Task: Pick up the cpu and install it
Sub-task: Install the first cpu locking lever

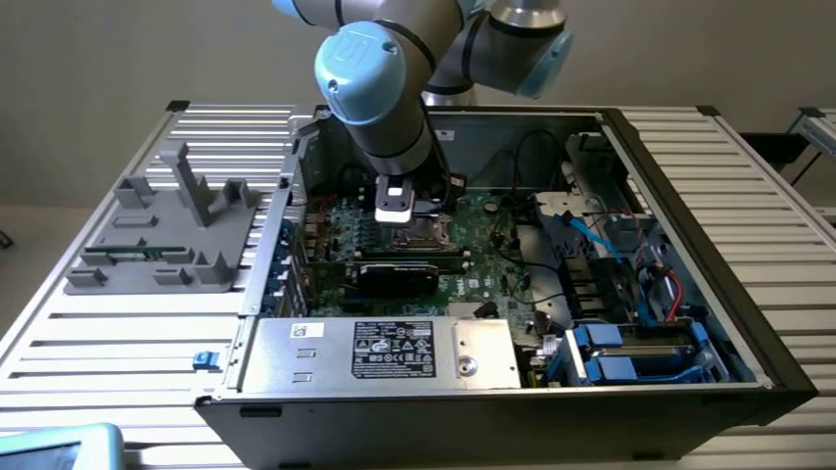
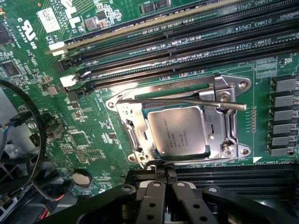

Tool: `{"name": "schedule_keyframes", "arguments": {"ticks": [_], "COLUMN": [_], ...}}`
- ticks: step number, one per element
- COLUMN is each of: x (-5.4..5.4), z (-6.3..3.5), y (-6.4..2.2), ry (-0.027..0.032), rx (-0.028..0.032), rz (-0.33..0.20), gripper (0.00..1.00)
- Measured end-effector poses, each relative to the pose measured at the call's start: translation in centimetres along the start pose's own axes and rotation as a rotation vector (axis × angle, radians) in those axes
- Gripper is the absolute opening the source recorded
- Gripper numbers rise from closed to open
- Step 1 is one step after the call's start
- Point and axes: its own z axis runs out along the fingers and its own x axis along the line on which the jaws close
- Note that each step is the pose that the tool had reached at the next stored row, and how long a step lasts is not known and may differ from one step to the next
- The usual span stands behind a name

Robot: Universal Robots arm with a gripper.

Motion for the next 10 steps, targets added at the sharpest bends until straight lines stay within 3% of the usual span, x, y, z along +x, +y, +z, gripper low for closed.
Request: {"name": "schedule_keyframes", "arguments": {"ticks": [10], "x": [-0.19], "z": [-0.06], "y": [0.03], "ry": [-0.0003], "rx": [-0.0001], "rz": [0.0], "gripper": [0.12]}}
